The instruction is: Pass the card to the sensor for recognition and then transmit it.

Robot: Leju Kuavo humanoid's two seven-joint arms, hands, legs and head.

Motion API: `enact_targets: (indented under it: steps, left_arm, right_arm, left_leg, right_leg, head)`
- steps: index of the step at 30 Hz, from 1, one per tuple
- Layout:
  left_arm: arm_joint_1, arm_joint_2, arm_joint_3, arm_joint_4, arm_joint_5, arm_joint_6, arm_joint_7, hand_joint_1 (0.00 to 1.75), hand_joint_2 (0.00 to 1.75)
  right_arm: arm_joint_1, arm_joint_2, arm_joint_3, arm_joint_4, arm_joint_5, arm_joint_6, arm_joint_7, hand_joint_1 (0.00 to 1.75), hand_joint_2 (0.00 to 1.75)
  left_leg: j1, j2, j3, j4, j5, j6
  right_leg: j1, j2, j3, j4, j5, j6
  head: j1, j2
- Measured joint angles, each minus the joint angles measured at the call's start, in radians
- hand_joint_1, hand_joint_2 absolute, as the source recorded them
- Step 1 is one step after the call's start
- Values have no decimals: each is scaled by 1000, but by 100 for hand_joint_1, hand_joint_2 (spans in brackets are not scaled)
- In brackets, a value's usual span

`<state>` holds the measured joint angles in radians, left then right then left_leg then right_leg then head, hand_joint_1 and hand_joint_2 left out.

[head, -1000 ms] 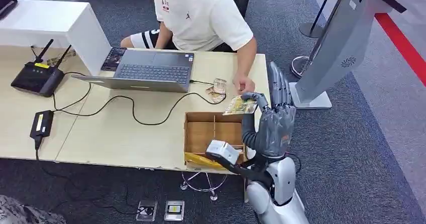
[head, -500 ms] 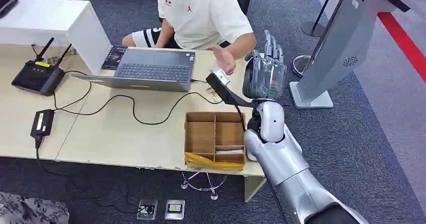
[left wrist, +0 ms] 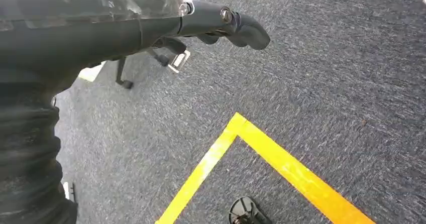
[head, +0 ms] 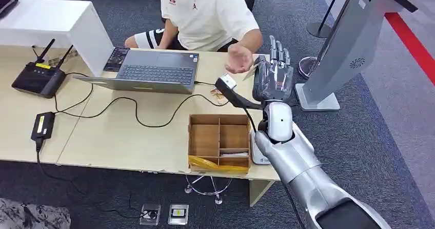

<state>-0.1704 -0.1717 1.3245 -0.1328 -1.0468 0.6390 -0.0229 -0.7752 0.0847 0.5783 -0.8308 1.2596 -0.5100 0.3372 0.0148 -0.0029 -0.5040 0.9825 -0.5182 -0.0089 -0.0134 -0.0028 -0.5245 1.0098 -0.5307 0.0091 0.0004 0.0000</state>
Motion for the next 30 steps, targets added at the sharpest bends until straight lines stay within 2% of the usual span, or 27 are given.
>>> enact_targets:
  steps: [3, 9, 19, 20, 30]
  left_arm:
    - [0, 0, 2, 0, 0, 0, -1, 0, 175]
    - [0, 0, 14, 0, -2, -11, -42, 0, 175]
    - [0, 0, 18, 0, -18, 1, -6, 0, 175]
    - [0, 0, 18, 0, -19, 2, -4, 0, 175]
    - [-1, 0, 18, 0, -28, 2, 2, 0, 175]
  right_arm:
    - [0, -3, 7, 5, 0, 0, 0, 175, 175]
    - [-6, -6, 11, 13, -9, -8, 4, 175, 175]
    - [-27, 0, 22, 13, -24, -18, -19, 175, 175]
    - [-29, 2, 22, 13, -26, -21, -21, 0, 175]
    - [-29, 1, 23, 13, -89, -92, -24, 0, 175]
  left_leg:
    - [0, 0, 0, 0, 0, 0]
    - [0, 0, 0, 0, 0, 0]
    - [0, 0, 0, 0, 0, 0]
    - [0, 0, -1, 0, 0, 0]
    - [0, 0, 0, 0, 0, 0]
  right_leg:
    - [0, 0, 0, 0, 0, 0]
    - [0, 0, 0, 0, 0, 0]
    - [0, 0, 0, 0, 0, 0]
    - [0, 0, 0, 0, 0, 0]
    - [0, 0, 0, 0, 0, 0]
  head:
    - [0, 0]
    - [0, 0]
    - [0, 0]
    - [0, 0]
    - [0, 0]
